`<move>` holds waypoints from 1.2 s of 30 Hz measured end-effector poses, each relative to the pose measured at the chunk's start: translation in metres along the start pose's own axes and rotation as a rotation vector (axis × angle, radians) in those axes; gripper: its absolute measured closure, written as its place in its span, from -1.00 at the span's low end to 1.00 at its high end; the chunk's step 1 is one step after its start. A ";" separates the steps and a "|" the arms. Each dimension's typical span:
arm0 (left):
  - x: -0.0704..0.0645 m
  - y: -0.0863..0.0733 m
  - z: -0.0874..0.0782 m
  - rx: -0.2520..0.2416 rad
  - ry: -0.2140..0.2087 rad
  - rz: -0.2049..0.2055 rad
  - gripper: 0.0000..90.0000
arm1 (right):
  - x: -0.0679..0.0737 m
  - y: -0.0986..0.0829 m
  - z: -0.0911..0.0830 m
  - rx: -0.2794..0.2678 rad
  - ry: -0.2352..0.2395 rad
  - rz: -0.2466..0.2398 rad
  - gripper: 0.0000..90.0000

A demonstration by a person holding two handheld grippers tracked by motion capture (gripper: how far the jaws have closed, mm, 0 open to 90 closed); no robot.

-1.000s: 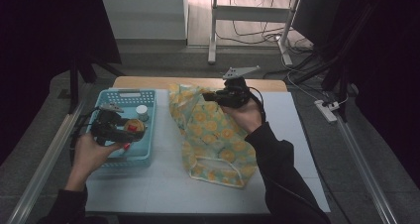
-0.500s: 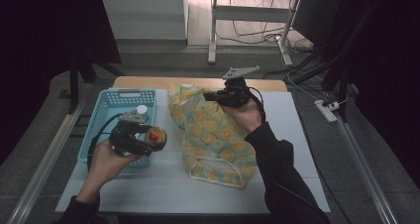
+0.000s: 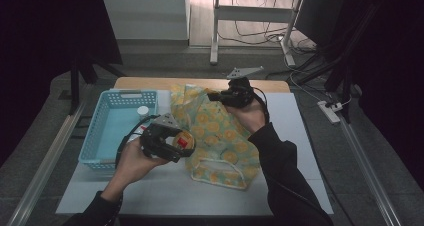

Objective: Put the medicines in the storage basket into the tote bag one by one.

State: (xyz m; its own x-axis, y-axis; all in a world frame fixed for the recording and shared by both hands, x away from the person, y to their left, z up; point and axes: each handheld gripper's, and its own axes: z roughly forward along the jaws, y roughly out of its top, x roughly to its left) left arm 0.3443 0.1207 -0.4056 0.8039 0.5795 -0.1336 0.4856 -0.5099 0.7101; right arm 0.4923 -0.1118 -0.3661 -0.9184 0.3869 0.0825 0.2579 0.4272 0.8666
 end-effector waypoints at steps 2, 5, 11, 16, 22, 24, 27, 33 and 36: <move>0.000 0.006 0.007 0.001 -0.007 0.007 -0.54 | -0.002 0.000 0.000 0.002 -0.003 0.001 0.99; 0.001 0.016 0.023 0.011 -0.014 0.018 -0.54 | -0.004 -0.001 0.001 0.005 -0.007 0.002 0.99; 0.003 0.034 0.051 0.018 -0.003 0.053 -0.54 | -0.013 -0.001 0.001 0.005 -0.018 0.012 0.99; 0.008 0.046 0.071 0.020 -0.011 0.058 -0.54 | -0.022 -0.002 0.001 0.004 -0.024 0.024 0.99; 0.015 0.055 0.089 0.032 -0.007 0.062 -0.54 | -0.031 -0.002 0.004 0.007 -0.036 0.032 0.99; 0.019 0.056 0.095 0.034 -0.004 0.054 -0.54 | -0.034 -0.002 0.004 0.005 -0.039 0.034 0.99; 0.025 0.057 0.105 0.042 -0.002 0.046 -0.54 | -0.038 -0.003 0.005 0.007 -0.042 0.034 0.99; 0.033 0.057 0.126 0.067 0.024 0.060 -0.54 | -0.049 -0.008 0.009 0.011 -0.056 0.053 0.99; 0.038 0.057 0.137 0.078 0.031 0.059 -0.54 | -0.054 -0.011 0.011 0.015 -0.064 0.058 0.99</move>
State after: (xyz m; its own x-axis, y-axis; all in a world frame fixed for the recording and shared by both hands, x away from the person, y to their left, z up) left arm 0.4495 0.0268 -0.4646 0.8217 0.5655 -0.0707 0.4635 -0.5909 0.6603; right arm 0.5425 -0.1279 -0.3853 -0.8808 0.4626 0.1007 0.3152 0.4144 0.8538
